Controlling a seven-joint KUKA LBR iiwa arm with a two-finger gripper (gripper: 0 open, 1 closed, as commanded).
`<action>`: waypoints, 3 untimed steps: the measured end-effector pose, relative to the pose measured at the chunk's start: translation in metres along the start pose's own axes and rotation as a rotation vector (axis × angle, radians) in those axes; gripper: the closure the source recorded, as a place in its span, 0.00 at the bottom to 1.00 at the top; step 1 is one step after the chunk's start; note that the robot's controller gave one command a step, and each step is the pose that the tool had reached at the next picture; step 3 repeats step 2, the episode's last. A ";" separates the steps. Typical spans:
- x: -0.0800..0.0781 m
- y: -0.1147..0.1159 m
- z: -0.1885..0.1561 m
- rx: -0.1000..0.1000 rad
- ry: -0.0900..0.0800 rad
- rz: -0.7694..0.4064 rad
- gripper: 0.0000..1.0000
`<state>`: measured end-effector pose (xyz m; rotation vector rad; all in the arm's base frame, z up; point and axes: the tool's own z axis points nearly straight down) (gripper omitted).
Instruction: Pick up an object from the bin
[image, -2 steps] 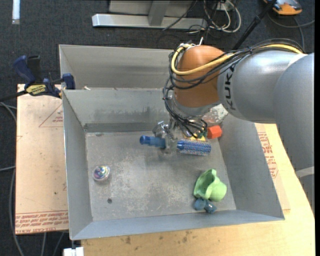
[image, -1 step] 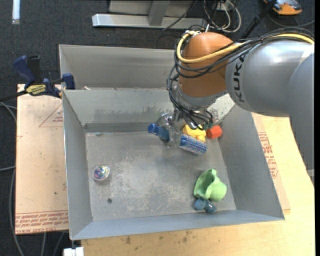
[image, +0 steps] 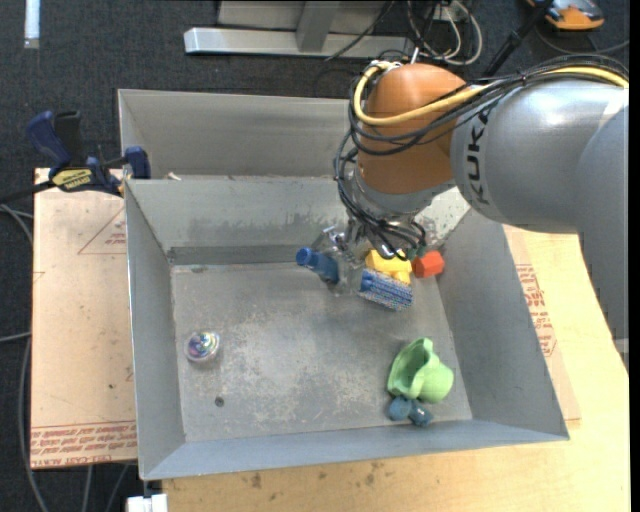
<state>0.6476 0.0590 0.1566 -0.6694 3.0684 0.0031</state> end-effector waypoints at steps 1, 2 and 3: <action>0.000 0.000 0.001 0.000 0.001 0.002 1.00; 0.000 0.000 -0.009 0.000 0.000 0.003 1.00; 0.000 0.000 -0.009 0.000 0.000 0.003 1.00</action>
Offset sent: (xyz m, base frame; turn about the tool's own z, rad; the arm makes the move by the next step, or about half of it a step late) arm 0.0000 -0.0001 0.0002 0.0000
